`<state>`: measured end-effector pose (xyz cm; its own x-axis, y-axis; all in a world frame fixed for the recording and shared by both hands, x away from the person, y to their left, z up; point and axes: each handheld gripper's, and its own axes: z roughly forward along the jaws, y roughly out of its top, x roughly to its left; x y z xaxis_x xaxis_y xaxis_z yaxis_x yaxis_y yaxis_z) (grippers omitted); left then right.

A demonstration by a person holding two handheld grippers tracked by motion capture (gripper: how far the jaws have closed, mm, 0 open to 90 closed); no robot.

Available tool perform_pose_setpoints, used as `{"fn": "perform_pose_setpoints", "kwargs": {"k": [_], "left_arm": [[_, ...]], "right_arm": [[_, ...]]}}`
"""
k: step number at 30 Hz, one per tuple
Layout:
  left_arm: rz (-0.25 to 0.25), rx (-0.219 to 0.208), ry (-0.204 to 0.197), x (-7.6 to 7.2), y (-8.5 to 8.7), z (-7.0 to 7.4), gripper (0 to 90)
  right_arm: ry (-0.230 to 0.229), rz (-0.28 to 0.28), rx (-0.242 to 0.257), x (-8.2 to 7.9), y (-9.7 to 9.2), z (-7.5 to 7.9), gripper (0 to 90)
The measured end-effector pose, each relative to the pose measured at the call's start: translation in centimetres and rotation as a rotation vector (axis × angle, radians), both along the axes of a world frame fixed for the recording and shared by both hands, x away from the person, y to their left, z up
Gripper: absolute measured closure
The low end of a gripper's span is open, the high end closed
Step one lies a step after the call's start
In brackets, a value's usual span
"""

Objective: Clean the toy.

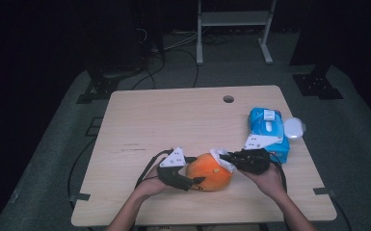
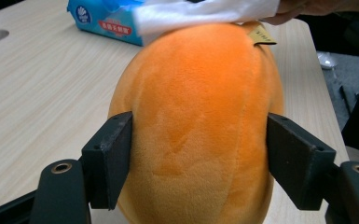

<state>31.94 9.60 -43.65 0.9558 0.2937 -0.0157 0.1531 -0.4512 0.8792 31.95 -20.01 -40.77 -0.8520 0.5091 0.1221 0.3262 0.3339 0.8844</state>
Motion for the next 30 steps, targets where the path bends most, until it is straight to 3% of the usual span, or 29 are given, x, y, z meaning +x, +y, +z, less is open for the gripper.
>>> {"fn": "perform_pose_setpoints", "kwargs": {"k": [4,9,14,20,25,30], "left_arm": [[0.020,-0.011,0.034,0.5,0.1,-0.1,27.9],[0.039,-0.022,0.050,0.7,0.0,-0.2,27.8],[0.011,0.006,0.008,0.4,-0.6,0.3,27.9],[-0.004,0.039,-0.032,-0.2,-1.4,0.7,27.3],[-0.003,0.035,-0.026,-0.2,-1.5,0.8,26.0],[0.002,0.035,-0.012,-0.1,-1.3,0.7,24.3]], "right_arm": [[0.024,-0.017,0.017,-0.7,-1.2,-0.6,84.7],[0.054,-0.026,0.050,-1.7,-2.3,-1.3,84.6],[0.056,-0.028,0.055,-1.6,-2.5,-1.2,84.6],[0.041,-0.008,0.059,-0.4,-1.2,-0.5,84.6],[0.041,0.012,0.058,1.0,0.3,0.1,84.6],[0.041,0.039,0.025,2.0,1.8,0.3,84.5]]}}
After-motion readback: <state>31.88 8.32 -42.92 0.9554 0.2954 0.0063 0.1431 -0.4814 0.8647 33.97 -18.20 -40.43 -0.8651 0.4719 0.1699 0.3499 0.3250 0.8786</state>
